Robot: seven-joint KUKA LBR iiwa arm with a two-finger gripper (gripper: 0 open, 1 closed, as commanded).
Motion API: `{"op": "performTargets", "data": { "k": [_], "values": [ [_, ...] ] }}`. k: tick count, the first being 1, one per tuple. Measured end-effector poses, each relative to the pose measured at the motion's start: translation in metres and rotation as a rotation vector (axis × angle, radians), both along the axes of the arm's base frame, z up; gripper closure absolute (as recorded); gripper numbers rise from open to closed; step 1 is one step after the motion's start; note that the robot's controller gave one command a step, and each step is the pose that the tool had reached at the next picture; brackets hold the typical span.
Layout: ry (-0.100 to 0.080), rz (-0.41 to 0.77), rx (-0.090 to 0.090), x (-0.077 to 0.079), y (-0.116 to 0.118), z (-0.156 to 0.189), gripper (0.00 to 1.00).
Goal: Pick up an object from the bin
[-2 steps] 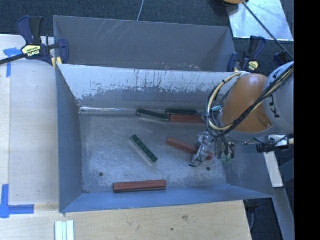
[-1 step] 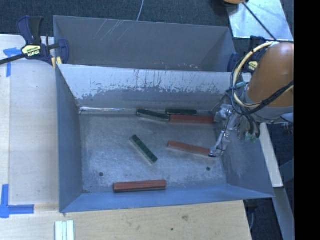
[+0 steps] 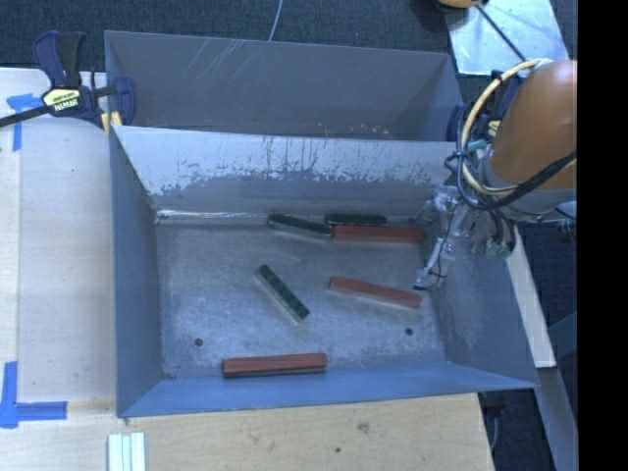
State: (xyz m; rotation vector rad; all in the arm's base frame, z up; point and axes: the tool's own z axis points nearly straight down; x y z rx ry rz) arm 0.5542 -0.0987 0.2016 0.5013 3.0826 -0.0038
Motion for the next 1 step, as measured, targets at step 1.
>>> {"op": "performTargets", "data": {
  "k": [1],
  "values": [
    [0.010,0.103,0.003,0.0104,0.0332,-0.0711,0.00]
  ]
}}
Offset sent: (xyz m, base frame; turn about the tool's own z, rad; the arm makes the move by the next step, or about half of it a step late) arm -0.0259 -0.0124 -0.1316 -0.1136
